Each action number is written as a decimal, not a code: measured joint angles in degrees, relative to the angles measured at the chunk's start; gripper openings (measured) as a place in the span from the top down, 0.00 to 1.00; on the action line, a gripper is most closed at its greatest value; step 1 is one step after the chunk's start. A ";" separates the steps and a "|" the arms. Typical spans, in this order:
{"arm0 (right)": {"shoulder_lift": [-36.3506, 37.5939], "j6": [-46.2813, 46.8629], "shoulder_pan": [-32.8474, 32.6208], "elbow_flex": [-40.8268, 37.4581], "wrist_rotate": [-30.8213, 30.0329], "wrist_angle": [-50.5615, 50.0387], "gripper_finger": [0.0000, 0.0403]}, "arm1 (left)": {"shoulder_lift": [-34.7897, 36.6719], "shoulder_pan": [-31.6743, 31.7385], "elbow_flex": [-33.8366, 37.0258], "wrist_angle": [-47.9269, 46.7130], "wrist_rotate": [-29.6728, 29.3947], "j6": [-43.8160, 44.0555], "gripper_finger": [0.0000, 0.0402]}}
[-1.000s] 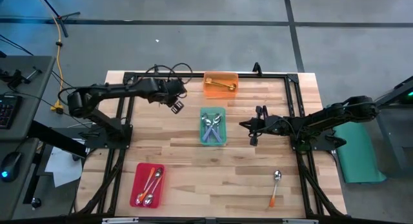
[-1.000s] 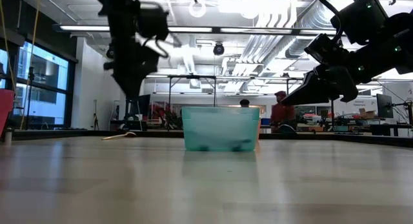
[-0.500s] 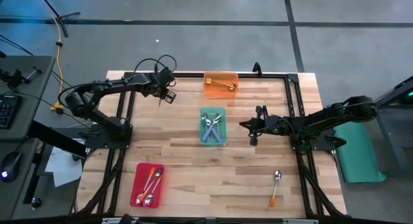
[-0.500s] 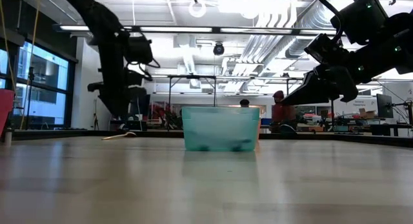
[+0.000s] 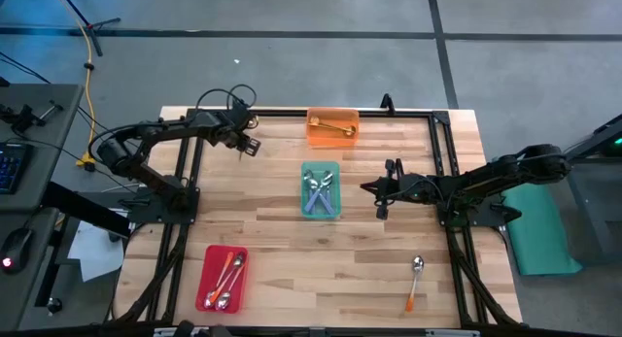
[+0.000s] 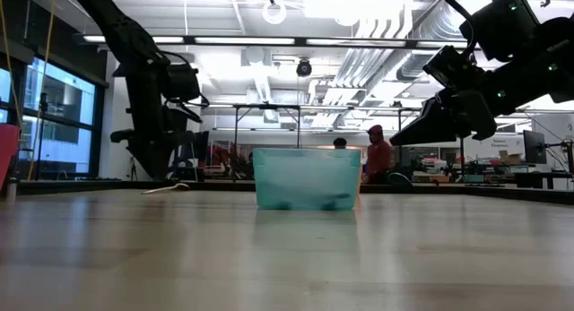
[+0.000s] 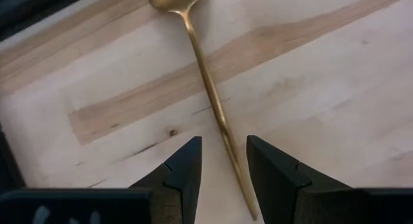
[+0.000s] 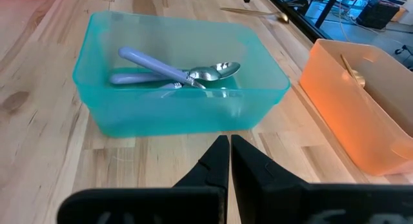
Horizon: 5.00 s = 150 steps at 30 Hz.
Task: Sort silverware by color (type)
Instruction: Put the gold spoon into the orange bin
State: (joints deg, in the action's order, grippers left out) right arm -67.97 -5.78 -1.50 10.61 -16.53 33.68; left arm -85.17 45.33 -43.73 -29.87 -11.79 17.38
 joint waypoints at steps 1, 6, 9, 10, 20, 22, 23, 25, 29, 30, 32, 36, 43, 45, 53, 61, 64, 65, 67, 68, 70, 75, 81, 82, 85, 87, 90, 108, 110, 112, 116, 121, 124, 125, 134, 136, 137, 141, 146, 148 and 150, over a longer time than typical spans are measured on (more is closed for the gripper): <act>-0.01 0.00 0.00 0.00 0.00 0.03 1.00 | 0.00 0.35 -0.02 0.30 0.79 -0.02 0.71; 0.01 0.00 0.00 -0.02 0.00 -0.01 1.00 | -1.11 1.65 -0.04 1.25 4.41 -0.04 0.71; 0.01 0.00 0.00 -0.02 0.00 -0.01 1.00 | -3.58 2.22 -0.04 1.40 5.29 -0.10 0.71; 0.00 0.00 0.00 -0.02 0.00 -0.01 1.00 | -4.66 2.42 -0.04 1.61 5.30 -0.21 0.71; 0.00 0.00 0.00 -0.02 0.00 -0.01 1.00 | -9.42 1.38 -2.06 2.40 3.62 -3.38 0.74; -0.02 0.00 0.00 -0.02 0.00 -0.01 1.00 | -9.44 1.36 -2.07 2.39 3.77 -4.58 0.79; -0.02 0.00 0.00 -0.02 0.00 -0.01 1.00 | -9.44 1.32 -2.07 2.23 3.81 -5.01 0.81; -0.02 0.04 0.00 -0.02 0.00 -0.01 1.00 | -9.49 1.11 -2.09 1.64 4.08 -5.60 0.88; -0.01 0.62 0.00 -0.02 0.00 -0.04 1.00 | -9.49 -0.01 -2.07 1.43 3.16 -7.54 0.98; -0.02 0.87 0.00 -0.02 0.00 -0.05 1.00 | -9.49 -0.49 -2.07 1.39 2.63 -7.86 0.97; -0.02 0.87 0.00 -0.02 0.00 -0.05 1.00 | -9.38 -1.51 -2.05 1.28 0.90 -8.62 0.97; -0.02 0.87 0.00 -0.02 0.00 -0.09 1.00 | -6.93 -3.21 -1.68 -0.79 -0.27 -9.52 0.99; 0.00 0.92 0.00 -0.02 0.00 -0.07 1.00 | 2.97 -7.34 -1.72 -2.77 0.62 -8.49 0.99; -0.01 1.47 0.00 -0.02 0.00 -0.05 1.00 | 5.72 -9.63 -1.78 -1.07 0.80 -7.56 0.99; -0.02 3.75 0.06 -0.06 0.00 2.52 1.00 | 9.52 -18.26 -1.79 9.90 3.78 -5.00 0.99; -2.74 6.15 4.99 -0.06 6.94 19.10 1.00 | 8.42 -23.67 0.96 34.04 12.06 -5.52 0.99; -5.61 7.56 7.38 0.90 12.03 24.03 1.00 | 8.50 -25.34 3.27 44.47 13.64 -5.55 0.99; -6.79 8.00 7.91 1.61 13.12 25.47 1.00 | 8.52 -25.82 4.26 47.69 14.45 -5.55 0.99; -9.16 8.39 8.66 3.09 13.66 27.79 1.00 | 8.48 -26.76 6.16 53.91 16.26 -5.46 0.99; -10.40 8.39 8.76 4.18 13.68 28.47 0.99 | 8.44 -27.41 7.08 57.04 16.58 -5.47 0.99; -12.82 8.39 8.77 6.77 13.69 29.84 0.97 | 7.84 -28.82 8.99 63.11 16.82 -5.53 0.99; -17.41 8.37 8.76 14.57 13.82 30.38 0.80 | 4.61 -31.91 11.77 72.57 18.45 -5.49 0.99; -20.43 8.39 8.76 22.72 18.83 27.90 0.61 | -0.26 -35.07 12.19 81.57 19.66 -5.98 0.99; -20.71 8.39 8.74 23.54 20.08 27.61 0.59 | -0.99 -35.31 12.18 82.78 20.07 -5.98 0.99; -21.64 8.67 8.70 26.26 21.20 25.72 0.58 | -3.10 -35.97 12.29 85.11 20.15 -5.99 0.99; -22.24 9.20 8.73 27.59 21.17 24.29 0.60 | -4.26 -36.41 12.17 86.96 20.13 -6.00 0.99; -22.56 9.31 8.74 28.19 21.14 23.95 0.65 | -4.67 -36.84 12.16 87.73 20.11 -6.11 0.99; -22.47 3.39 8.20 28.31 19.94 23.27 0.99 | -4.80 -36.89 12.16 84.31 16.81 -6.82 0.84; -22.24 2.86 9.22 28.95 19.66 21.57 0.99 | -4.81 -36.86 12.16 82.33 13.72 -8.75 0.82; -21.43 2.63 10.43 30.41 18.52 16.26 0.99 | -4.81 -36.84 12.16 80.07 10.76 -10.35 0.80; -19.98 -0.30 12.92 38.40 14.96 -4.27 1.00 | -4.81 -36.96 12.33 77.05 7.60 -13.24 0.79; -20.84 -7.46 16.47 50.88 10.51 -29.11 1.00 | -4.79 -37.12 15.38 79.22 6.25 -13.97 0.78; -23.43 -11.33 19.91 56.42 10.31 -39.66 1.00 | -4.81 -37.10 18.69 84.45 6.16 -13.08 0.78; -24.60 -12.77 21.09 57.61 10.45 -41.86 1.00 | -4.81 -37.10 19.87 86.48 6.17 -12.98 0.78; -36.34 -20.27 31.59 67.63 12.28 -52.56 1.00 | -3.51 -37.13 26.18 96.18 6.30 -12.02 0.78; -38.69 -20.60 33.25 70.08 12.37 -54.55 1.00 | -3.05 -37.13 26.41 95.80 6.84 -11.96 0.78; -39.72 -20.88 33.94 71.19 12.74 -55.75 1.00 | -2.98 -37.15 26.41 95.81 6.87 -11.92 0.78; -43.18 -21.59 35.06 73.26 13.46 -58.35 1.00 | -2.97 -37.19 26.45 96.62 7.26 -11.95 0.78; -43.91 -23.00 35.35 73.06 15.49 -57.22 1.00 | -2.97 -37.10 26.43 96.69 7.26 -11.99 0.78; -43.91 -22.86 35.76 72.91 16.20 -57.36 1.00 | -2.97 -37.10 26.43 96.72 7.26 -12.00 0.78; -43.91 -22.63 36.04 72.91 16.26 -57.19 1.00 | -2.97 -37.10 26.43 97.00 7.28 -11.99 0.78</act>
State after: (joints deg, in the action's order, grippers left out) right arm -111.87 -28.41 34.54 83.53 -0.28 -23.51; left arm -88.14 8.23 -17.30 67.14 -4.51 5.39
